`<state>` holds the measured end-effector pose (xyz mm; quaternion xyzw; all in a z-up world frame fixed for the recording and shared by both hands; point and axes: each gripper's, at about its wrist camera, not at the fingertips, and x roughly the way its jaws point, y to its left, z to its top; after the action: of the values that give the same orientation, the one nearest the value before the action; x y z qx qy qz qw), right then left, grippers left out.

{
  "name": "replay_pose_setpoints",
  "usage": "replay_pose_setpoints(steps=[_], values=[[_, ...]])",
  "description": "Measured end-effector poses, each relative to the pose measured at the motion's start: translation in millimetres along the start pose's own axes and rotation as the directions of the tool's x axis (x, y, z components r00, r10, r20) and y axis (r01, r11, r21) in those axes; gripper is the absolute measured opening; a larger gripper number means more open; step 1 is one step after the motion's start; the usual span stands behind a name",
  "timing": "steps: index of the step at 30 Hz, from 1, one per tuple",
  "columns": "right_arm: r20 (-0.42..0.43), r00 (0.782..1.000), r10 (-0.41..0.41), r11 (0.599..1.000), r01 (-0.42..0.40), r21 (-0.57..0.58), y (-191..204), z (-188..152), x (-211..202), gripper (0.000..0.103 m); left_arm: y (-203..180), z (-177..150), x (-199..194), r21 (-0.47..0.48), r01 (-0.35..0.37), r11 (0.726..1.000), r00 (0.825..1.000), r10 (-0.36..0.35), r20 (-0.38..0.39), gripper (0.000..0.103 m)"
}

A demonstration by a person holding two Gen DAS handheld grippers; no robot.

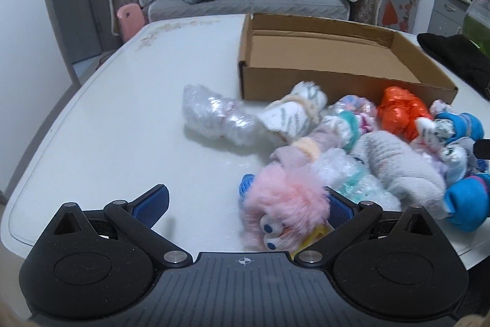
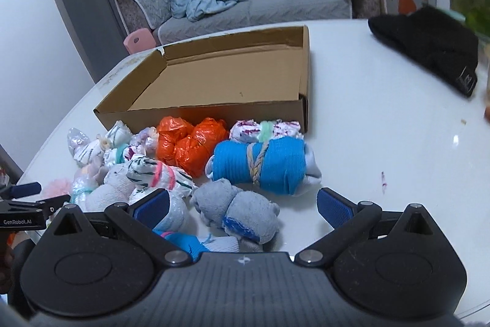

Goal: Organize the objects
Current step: 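Move both tools toward the pile of rolled items beside the box, then grasp the pink pom-pom toy with left tool while right grasps grey sock roll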

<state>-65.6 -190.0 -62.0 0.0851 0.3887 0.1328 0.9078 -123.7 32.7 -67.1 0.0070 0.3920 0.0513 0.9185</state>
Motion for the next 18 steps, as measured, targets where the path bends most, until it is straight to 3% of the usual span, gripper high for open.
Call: replay_pose_setpoints(steps=[5, 11, 14, 16, 18], values=[[-0.014, 0.999, -0.038, 0.999, 0.038, -0.005, -0.8, -5.7, 5.9, 0.102, 20.6, -2.1, 0.7, -0.012, -0.061, 0.998, 0.998, 0.061, -0.010, 0.102], [-0.030, 0.996, -0.086, 0.996, 0.085, -0.031, -4.7, -12.1, 13.8, 0.102, 30.9, -9.2, 7.1, -0.036, -0.087, 0.996, 0.996, 0.086, -0.028, 0.102], [-0.028, 0.998, -0.048, 0.998, 0.047, -0.052, -3.5, -13.7, 15.0, 0.087, 26.4, -12.6, 9.3, -0.025, -0.088, 0.996, 0.996, 0.088, -0.013, 0.102], [-0.027, 0.998, -0.050, 0.996, 0.049, -0.069, -0.7, -14.9, 15.3, 0.084, 23.9, -11.8, 8.6, -0.015, -0.095, 0.995, 0.995, 0.095, -0.004, 0.102], [-0.020, 0.999, -0.038, 0.996, 0.037, -0.078, 0.4, -17.0, 12.2, 0.068, 22.3, -12.2, 7.9, -0.007, -0.093, 0.996, 0.996, 0.093, -0.002, 0.102]])
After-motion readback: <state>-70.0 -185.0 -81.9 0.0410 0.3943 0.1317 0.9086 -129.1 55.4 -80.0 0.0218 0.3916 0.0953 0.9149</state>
